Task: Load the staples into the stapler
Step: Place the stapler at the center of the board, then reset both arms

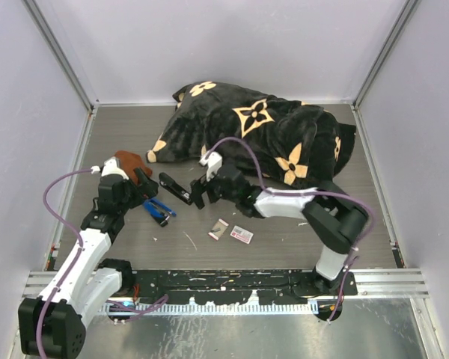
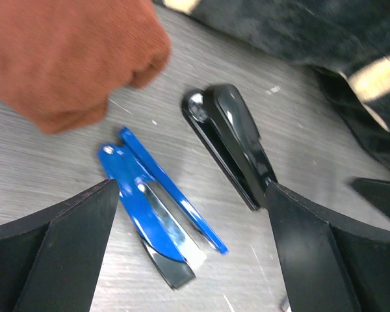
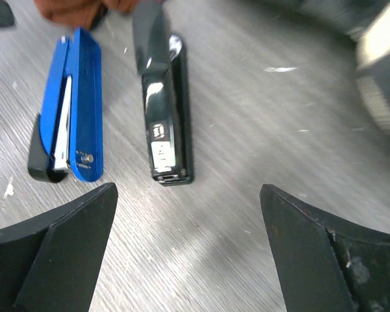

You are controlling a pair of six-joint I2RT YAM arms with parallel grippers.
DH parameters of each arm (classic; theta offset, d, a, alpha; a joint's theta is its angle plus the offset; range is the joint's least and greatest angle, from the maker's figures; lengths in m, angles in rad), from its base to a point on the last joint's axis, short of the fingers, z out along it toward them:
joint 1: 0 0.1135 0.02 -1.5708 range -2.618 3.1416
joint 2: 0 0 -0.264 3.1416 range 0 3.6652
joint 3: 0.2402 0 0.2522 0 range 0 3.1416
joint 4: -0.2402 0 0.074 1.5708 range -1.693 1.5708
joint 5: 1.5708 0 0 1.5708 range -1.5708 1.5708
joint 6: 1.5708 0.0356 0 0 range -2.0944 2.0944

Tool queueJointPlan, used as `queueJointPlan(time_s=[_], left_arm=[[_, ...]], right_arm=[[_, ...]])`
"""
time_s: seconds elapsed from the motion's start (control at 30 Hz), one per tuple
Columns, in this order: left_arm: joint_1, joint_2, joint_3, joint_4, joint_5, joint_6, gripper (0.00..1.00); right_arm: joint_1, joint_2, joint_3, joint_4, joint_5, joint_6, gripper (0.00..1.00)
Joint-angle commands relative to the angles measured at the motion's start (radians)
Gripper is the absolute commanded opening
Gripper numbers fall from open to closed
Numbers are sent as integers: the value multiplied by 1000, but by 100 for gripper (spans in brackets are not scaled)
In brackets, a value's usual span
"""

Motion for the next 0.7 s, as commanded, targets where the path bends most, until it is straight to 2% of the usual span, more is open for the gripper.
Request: queueJointPlan(time_s=[0.0, 0.17, 0.23, 0.33, 0.4, 0.5, 0.67], left_arm=[[62, -6, -42, 228, -135, 77, 98], [168, 0, -63, 321, -175, 154, 98], [178, -9, -118, 417, -229, 229, 98], [178, -24, -221, 558, -321, 261, 98], [178, -34, -271, 642, -334, 287, 98], [178, -50, -270, 630, -351, 292, 98], [178, 26, -309, 769, -376, 299, 98]], right_arm=[[-98, -257, -9, -217, 29, 11, 98], [-295, -534, -117, -401, 79, 11, 99], [-393, -637, -171, -417, 102, -4, 100], [-555, -750, -250, -400, 140, -5, 100], [-670, -837, -325, -333, 163, 4, 100], [-817, -968, -470, -164, 176, 61, 100], [-892, -1126, -733, 199, 290, 39, 100]])
